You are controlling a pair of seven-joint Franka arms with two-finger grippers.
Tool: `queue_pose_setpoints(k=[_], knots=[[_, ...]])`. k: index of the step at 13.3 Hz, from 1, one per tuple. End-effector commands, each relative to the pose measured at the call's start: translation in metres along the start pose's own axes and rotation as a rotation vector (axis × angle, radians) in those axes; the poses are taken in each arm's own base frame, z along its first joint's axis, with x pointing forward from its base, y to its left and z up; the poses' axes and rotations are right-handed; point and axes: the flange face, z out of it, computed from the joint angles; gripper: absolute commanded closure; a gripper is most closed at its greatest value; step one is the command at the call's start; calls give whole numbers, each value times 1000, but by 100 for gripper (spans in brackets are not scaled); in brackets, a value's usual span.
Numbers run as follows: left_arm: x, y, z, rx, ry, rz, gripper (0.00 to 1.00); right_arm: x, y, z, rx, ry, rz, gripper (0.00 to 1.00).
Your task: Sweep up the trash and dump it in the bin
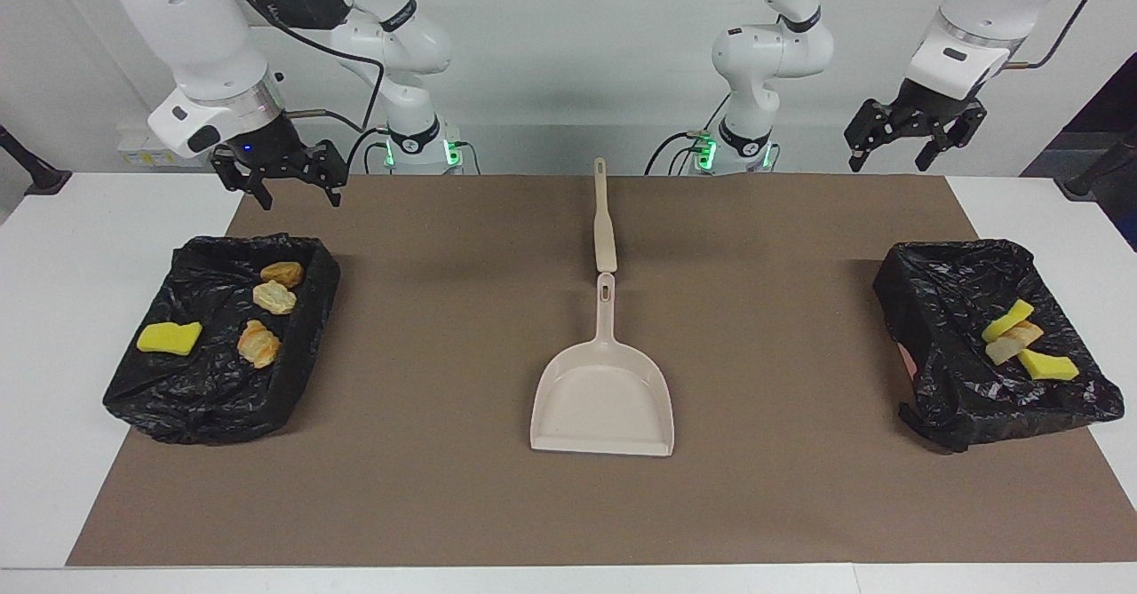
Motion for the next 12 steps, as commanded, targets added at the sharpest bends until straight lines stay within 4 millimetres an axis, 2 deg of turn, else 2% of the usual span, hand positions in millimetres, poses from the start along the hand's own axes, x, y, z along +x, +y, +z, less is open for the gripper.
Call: queue_pose_setpoints(k=[1, 8, 10, 12], knots=[[-5, -4, -4, 5, -5, -1, 0, -2, 0, -4, 11, -4, 16, 0], [-4, -4, -4, 5, -2, 5, 0, -2, 0, -4, 10, -4, 16, 0], [-4, 3, -4, 3, 0, 16, 0, -2, 0, -4, 11, -5, 16, 0], [-4, -2, -5, 0, 2, -2, 0, -2, 0, -4, 11, -5, 16, 0]])
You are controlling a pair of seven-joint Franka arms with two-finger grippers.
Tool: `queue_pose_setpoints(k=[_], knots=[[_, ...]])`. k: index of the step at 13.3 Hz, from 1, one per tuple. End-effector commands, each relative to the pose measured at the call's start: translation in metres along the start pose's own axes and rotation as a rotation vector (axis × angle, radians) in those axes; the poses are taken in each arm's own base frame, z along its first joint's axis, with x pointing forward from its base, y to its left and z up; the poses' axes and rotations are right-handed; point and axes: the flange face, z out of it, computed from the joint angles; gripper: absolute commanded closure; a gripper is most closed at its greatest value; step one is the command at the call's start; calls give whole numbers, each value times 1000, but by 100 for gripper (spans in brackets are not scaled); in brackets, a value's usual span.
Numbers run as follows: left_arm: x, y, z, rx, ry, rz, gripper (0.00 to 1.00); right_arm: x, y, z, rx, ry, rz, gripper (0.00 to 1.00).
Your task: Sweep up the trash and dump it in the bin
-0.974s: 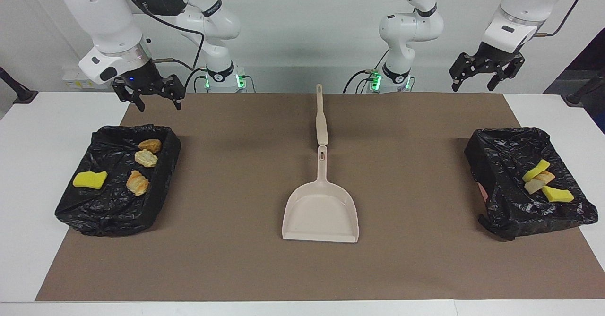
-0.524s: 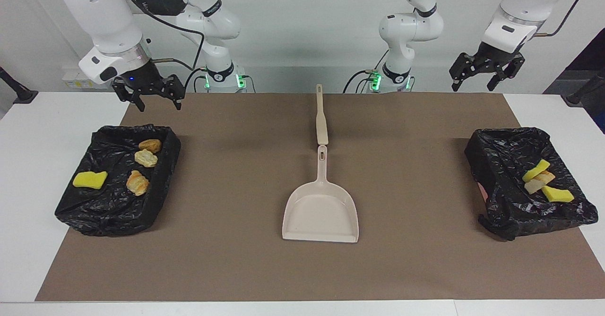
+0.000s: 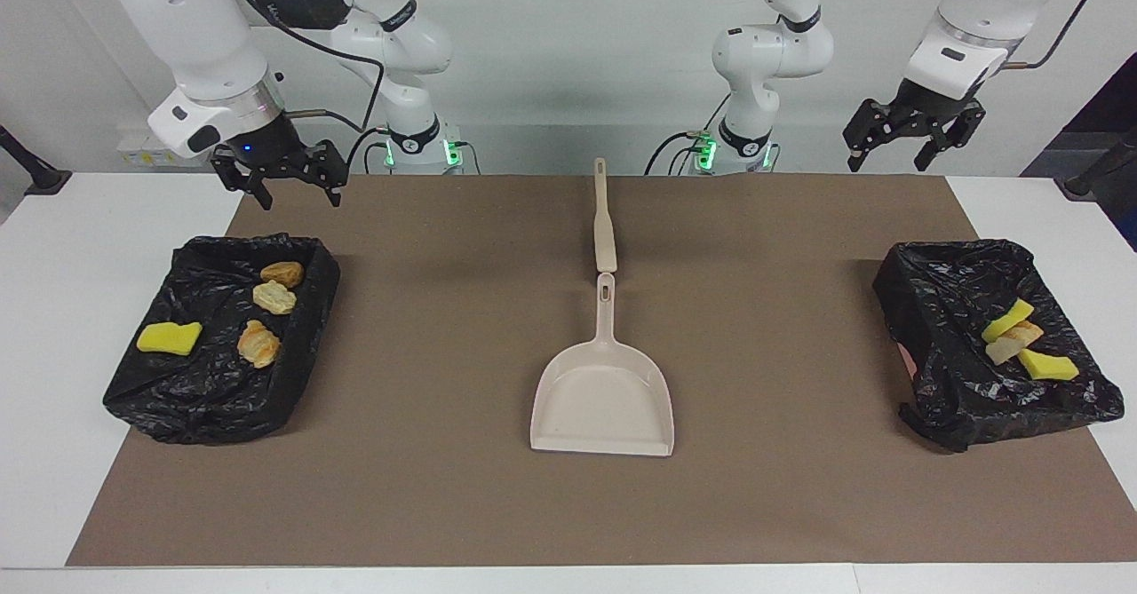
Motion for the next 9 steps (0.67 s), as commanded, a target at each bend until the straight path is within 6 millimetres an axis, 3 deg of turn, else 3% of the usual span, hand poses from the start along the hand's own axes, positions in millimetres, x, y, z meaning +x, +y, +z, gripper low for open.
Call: queue_pose_setpoints(k=[1, 9], knots=[[-3, -4, -4, -2, 4, -6, 0, -2, 0, -4, 11, -5, 16, 0], [-3, -3, -4, -3, 10, -7, 0, -2, 0, -4, 10, -4, 16, 0]])
